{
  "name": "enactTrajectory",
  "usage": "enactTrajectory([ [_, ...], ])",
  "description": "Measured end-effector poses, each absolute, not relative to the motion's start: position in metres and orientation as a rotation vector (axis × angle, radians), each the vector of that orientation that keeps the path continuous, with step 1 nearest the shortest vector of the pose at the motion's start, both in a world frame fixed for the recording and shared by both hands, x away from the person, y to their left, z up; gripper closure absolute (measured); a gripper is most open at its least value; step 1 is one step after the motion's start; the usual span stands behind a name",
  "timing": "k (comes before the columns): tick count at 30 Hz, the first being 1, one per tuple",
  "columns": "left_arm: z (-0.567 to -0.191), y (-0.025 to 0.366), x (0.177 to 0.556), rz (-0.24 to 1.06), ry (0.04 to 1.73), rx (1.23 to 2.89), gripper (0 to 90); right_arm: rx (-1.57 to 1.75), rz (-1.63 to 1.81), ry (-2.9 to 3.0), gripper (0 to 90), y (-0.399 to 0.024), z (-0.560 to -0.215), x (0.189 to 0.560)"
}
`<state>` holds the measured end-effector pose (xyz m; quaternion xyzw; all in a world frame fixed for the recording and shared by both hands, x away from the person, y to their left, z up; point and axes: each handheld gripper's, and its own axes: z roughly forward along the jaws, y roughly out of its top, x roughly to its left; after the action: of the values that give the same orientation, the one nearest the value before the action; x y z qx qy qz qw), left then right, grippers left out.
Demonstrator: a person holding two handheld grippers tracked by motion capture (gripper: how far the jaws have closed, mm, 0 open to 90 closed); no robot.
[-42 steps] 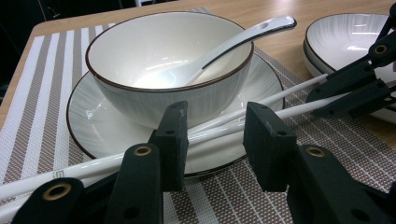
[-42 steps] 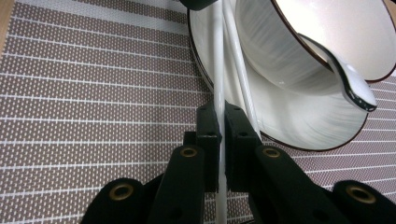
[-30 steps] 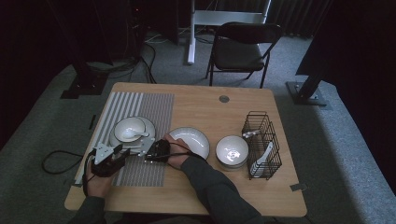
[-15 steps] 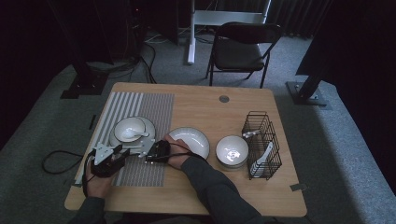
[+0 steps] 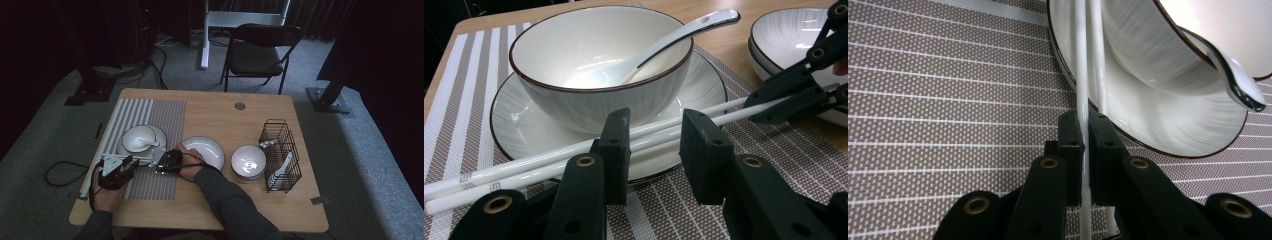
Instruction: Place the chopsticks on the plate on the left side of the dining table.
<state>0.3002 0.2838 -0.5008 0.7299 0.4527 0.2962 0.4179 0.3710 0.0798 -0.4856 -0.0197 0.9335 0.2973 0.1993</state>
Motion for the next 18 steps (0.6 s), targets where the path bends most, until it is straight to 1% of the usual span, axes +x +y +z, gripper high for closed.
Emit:
enactTrajectory([
  [6, -0.5026, 0.2820, 0.3024, 0.734, 1.142, 1.843, 68.3, -0.035, 0.835, 2.602, 82.6, 0.0795, -0.4854, 0.3716],
  [7, -0.5032, 0.2815, 0.3034, 0.734, 1.144, 1.847, 68.7, -0.025, 0.839, 2.594, 80.7, 0.0790, -0.4852, 0.3717],
  [18, -0.5052, 0.2799, 0.3077, 0.731, 1.159, 1.860, 71.3, 0.008, 0.872, 2.560, 75.9, 0.0730, -0.4807, 0.3728],
])
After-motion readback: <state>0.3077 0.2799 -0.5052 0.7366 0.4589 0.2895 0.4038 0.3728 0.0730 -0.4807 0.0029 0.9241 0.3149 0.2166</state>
